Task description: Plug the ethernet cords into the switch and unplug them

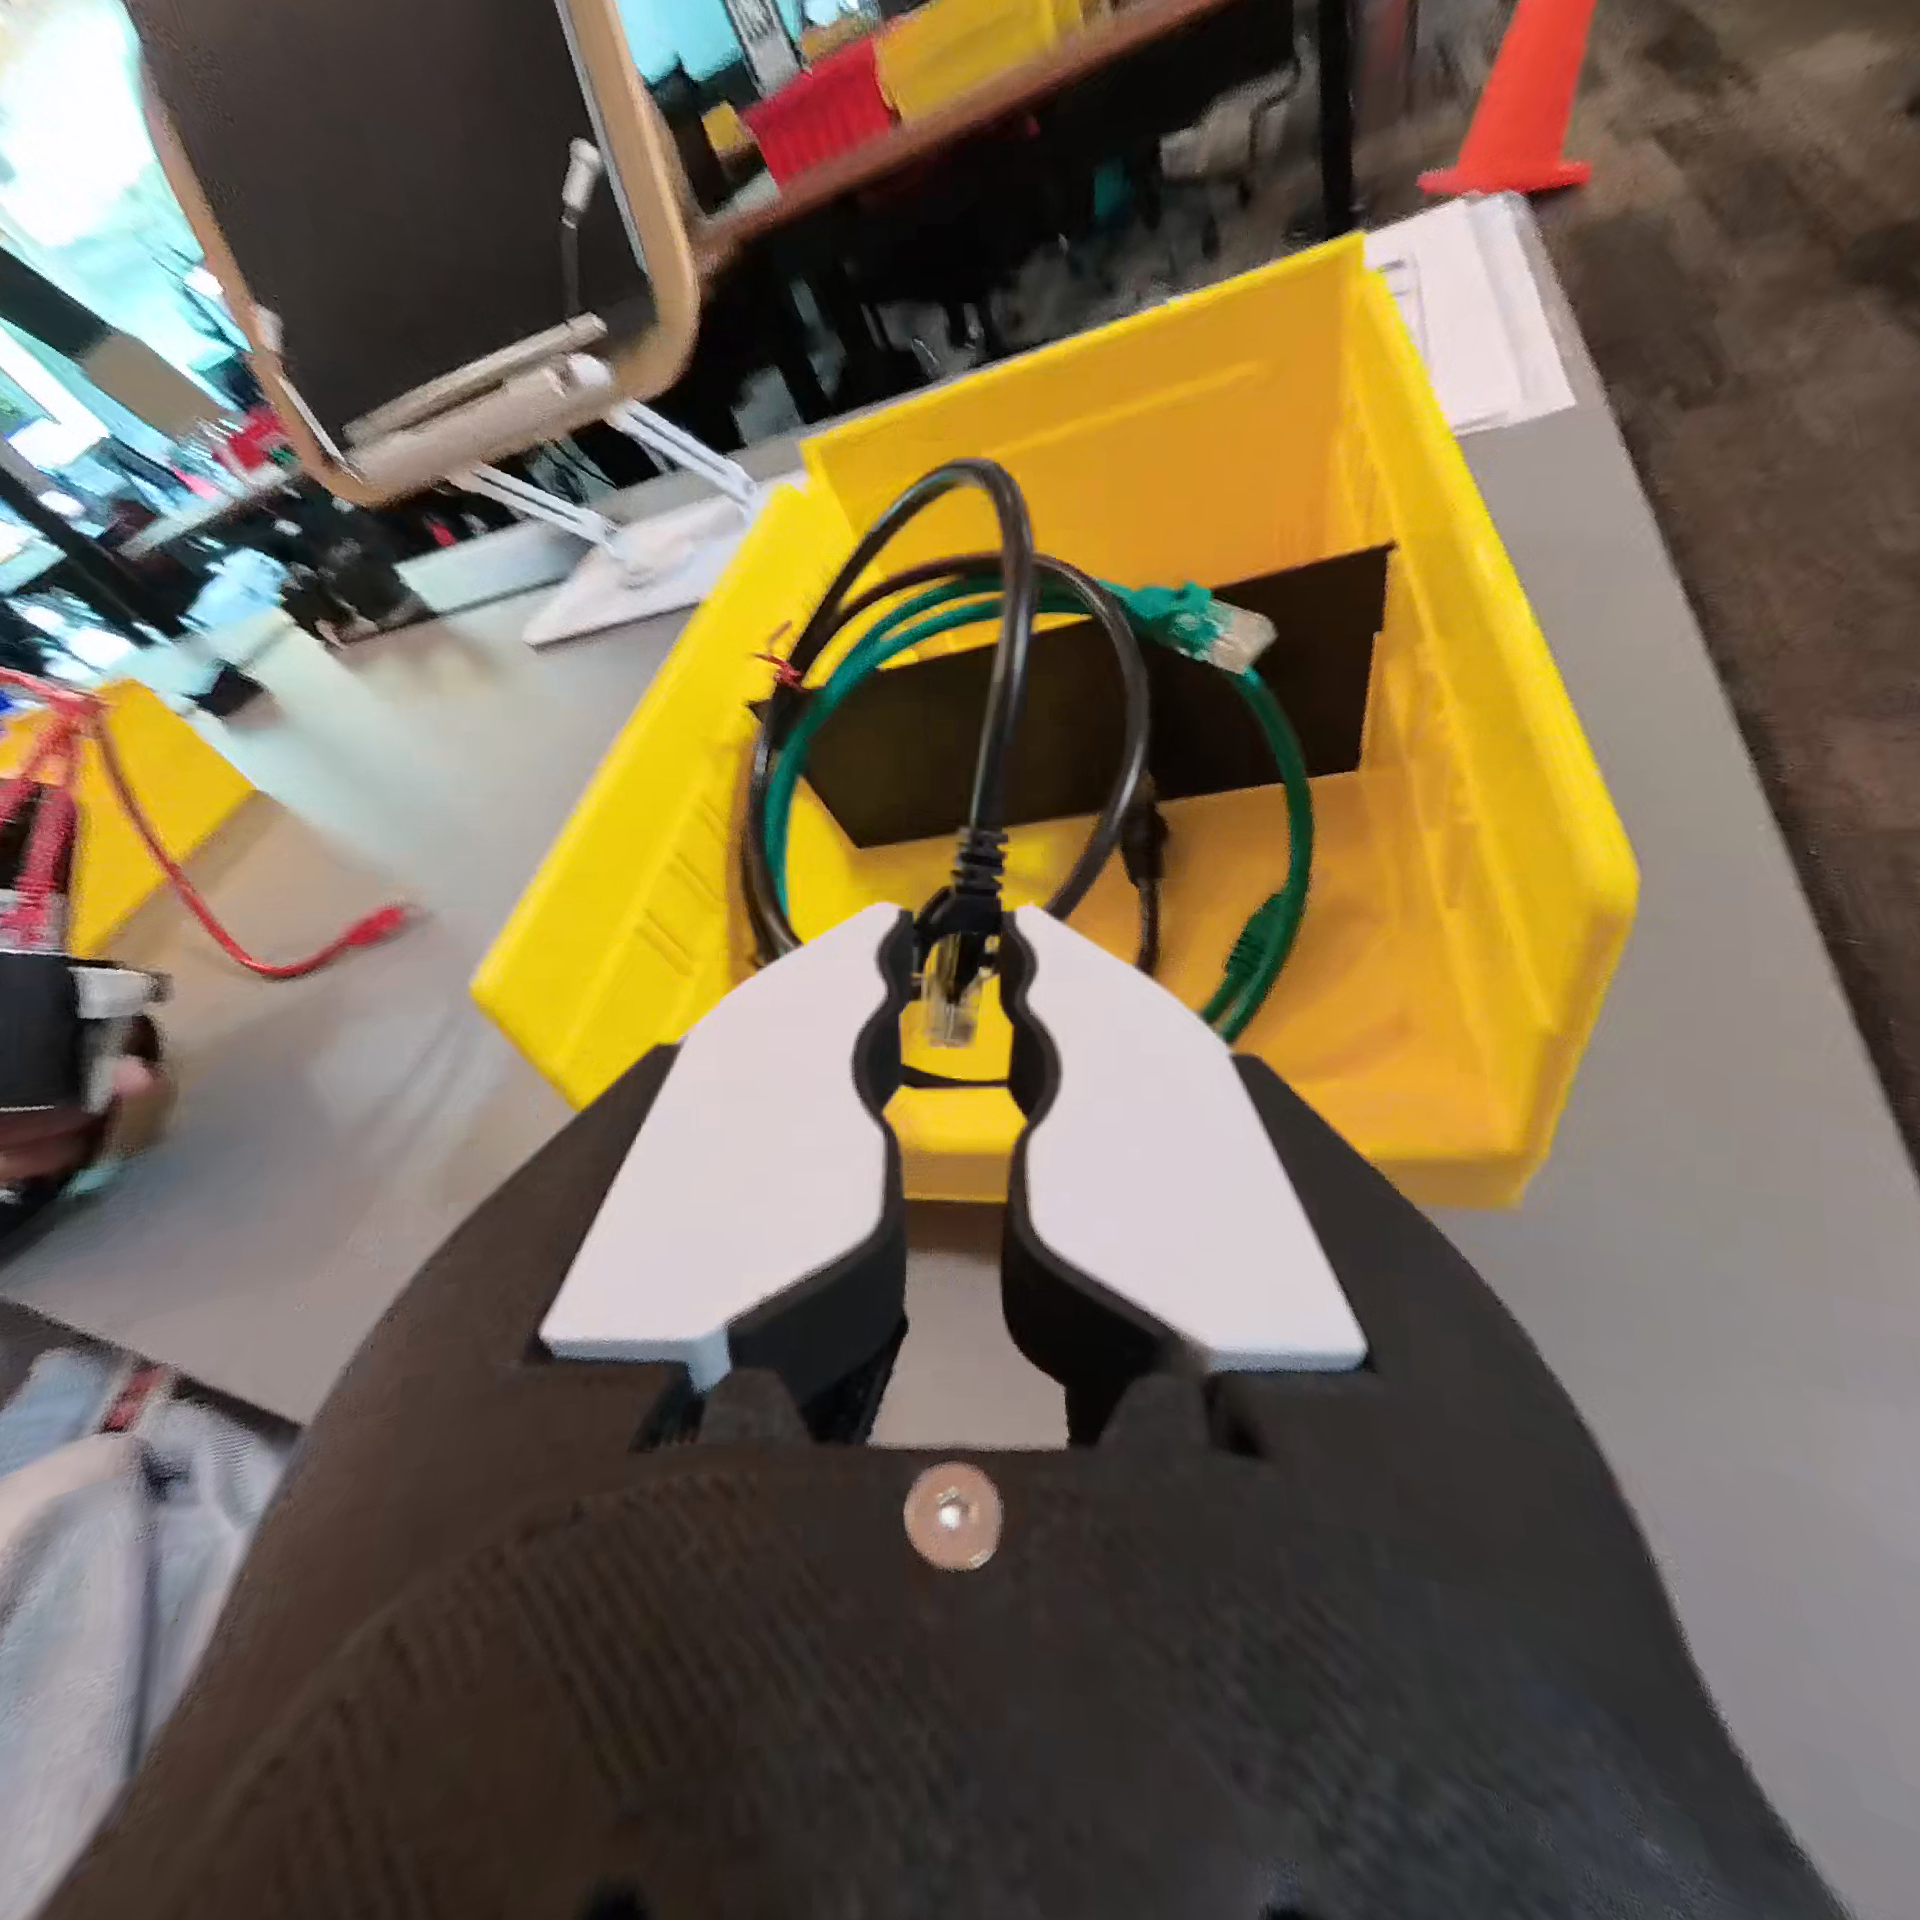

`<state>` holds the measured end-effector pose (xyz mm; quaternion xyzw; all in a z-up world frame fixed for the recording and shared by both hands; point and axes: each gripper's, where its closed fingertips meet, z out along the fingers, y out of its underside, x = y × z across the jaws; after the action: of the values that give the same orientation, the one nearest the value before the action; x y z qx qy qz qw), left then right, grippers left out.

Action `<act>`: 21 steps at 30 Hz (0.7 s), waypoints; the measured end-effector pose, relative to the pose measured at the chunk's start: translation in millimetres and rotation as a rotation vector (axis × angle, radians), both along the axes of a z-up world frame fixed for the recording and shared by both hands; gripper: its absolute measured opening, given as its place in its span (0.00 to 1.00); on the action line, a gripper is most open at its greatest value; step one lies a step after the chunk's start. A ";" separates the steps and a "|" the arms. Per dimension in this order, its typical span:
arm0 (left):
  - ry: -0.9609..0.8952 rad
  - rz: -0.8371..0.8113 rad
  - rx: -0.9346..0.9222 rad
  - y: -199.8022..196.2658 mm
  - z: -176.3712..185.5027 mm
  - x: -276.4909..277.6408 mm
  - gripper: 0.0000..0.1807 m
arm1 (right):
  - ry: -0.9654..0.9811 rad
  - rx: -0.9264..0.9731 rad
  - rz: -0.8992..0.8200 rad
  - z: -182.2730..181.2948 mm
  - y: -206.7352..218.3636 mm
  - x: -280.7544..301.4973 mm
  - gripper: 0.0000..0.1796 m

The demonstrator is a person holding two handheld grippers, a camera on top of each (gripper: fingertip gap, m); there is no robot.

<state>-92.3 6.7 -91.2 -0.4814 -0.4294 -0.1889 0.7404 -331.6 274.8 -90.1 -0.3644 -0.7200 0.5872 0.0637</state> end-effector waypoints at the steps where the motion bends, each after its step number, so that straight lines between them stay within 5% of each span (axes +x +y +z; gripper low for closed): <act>1: 0.000 0.000 -0.001 0.2 -0.1 0.0 0.15 | 0.015 0.019 -0.016 -0.7 1.3 -2.0 0.10; 6: -0.003 -0.002 -0.002 0.4 -1.3 -0.3 0.15 | 0.093 0.022 -0.112 11.7 13.4 -10.7 0.23; 14: -0.004 -0.003 -0.007 1.1 -2.1 -0.3 0.15 | 0.190 0.089 -0.077 17.4 -2.4 -2.8 0.20; 21: 0.010 -0.023 -0.106 10.3 -10.4 2.1 0.15 | 0.463 0.059 0.268 59.5 -124.1 93.2 0.19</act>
<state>-90.2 17.0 -101.6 -0.5256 -0.4296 -0.1722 0.7138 -238.4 150.7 -30.6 -0.1199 -0.7450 0.6366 0.1589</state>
